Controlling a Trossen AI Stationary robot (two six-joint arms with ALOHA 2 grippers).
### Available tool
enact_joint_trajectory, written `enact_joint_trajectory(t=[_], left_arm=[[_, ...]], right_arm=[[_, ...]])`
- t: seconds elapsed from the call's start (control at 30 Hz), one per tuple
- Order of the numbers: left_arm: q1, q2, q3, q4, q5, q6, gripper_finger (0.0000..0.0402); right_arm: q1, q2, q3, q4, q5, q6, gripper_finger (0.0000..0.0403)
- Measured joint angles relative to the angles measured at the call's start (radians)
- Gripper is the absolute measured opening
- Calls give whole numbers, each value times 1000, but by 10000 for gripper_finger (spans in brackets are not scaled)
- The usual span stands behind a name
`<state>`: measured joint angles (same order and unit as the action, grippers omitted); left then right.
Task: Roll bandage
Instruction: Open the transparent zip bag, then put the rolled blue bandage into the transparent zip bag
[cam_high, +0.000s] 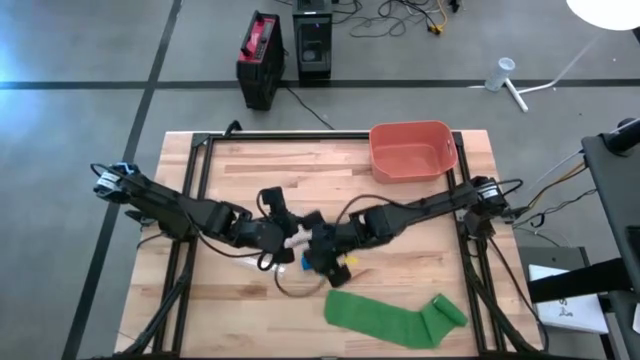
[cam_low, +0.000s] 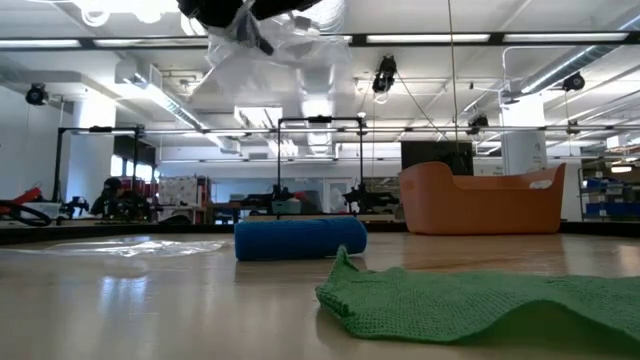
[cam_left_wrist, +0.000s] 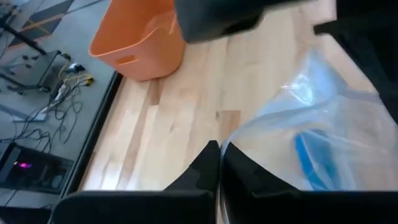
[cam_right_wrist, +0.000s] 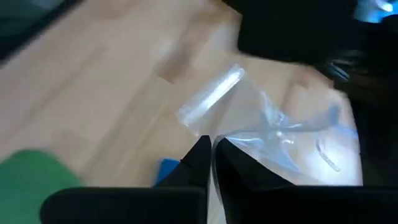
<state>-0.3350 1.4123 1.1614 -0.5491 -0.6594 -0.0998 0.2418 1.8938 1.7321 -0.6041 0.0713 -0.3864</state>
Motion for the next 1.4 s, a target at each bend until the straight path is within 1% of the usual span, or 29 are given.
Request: enact_joint_trajectory(t=[0.03,0.1,0.13,0.17,0.23,0.27,0.3,0.37,0.4,0.43,0.5,0.53,0.57,0.63,0.73,0.9,1.03,1.13,1.23,1.3,1.4], left_arm=[[0,0,0,-2,-1,-1,0],[3,0,-1,-4,-12,-10,0],[5,0,-2,-3,-16,-18,0],[6,0,-4,-5,-18,-23,0],[3,0,-6,-7,-13,-23,0],[2,0,-6,-6,-9,-23,0],[1,0,-6,-4,-7,-23,0],[3,0,-6,1,-8,-23,0],[4,0,-6,10,-7,-23,0],[4,0,-6,18,-6,-25,0],[3,-1,-6,18,9,-23,0],[2,-1,-6,19,14,-23,0],[1,0,-6,18,19,-23,0],[2,0,-6,18,19,-23,0],[4,0,-12,12,11,-32,0],[2,0,-13,-26,15,-66,0],[3,0,-13,-27,14,-80,0],[3,0,-13,-28,14,-85,0],[3,0,-13,-30,14,-85,0],[3,0,-13,-39,14,-85,0],[5,0,-13,-52,-5,-86,0]], right_arm=[[0,0,0,-5,60,4,18],[-7,0,0,-8,238,27,22],[-12,0,0,-11,255,32,24],[-14,2,0,-8,219,36,26],[-11,3,0,0,75,30,31],[-7,4,0,-7,53,20,34],[-4,5,0,-16,96,13,37],[-12,5,0,-18,277,45,41],[-22,5,0,-10,330,64,43],[-28,5,0,-8,313,72,46],[-30,5,0,7,182,58,50],[-23,5,0,16,141,51,53],[-17,5,0,12,147,49,57],[-14,4,0,4,193,57,68],[-31,3,0,9,218,78,94],[2,-2,8,-4,200,89,149],[24,-12,60,-6,222,73,181],[47,-12,104,-68,216,85,188],[69,-12,130,-147,209,117,184],[86,-12,118,-180,200,142,178],[114,-8,50,-179,144,218,172]])
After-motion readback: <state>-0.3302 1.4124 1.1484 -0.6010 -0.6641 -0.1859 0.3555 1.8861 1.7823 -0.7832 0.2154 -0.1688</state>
